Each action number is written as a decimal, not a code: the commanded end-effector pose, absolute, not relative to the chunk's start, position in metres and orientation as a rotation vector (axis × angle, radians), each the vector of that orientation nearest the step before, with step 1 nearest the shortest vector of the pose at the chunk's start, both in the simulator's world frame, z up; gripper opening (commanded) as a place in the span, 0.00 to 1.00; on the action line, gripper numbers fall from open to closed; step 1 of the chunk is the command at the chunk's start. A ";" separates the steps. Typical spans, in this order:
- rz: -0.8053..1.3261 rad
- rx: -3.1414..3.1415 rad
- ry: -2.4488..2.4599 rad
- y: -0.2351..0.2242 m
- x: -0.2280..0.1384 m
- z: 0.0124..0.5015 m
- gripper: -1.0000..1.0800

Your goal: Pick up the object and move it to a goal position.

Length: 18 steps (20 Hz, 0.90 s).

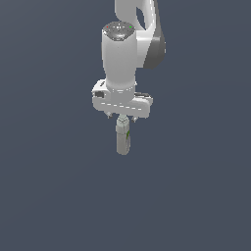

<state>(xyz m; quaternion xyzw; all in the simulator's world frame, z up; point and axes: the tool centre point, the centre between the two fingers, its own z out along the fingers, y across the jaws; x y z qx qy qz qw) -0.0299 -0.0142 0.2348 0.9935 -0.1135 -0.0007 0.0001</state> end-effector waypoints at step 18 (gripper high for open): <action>0.046 3.123 -0.359 -0.012 -0.023 0.239 0.00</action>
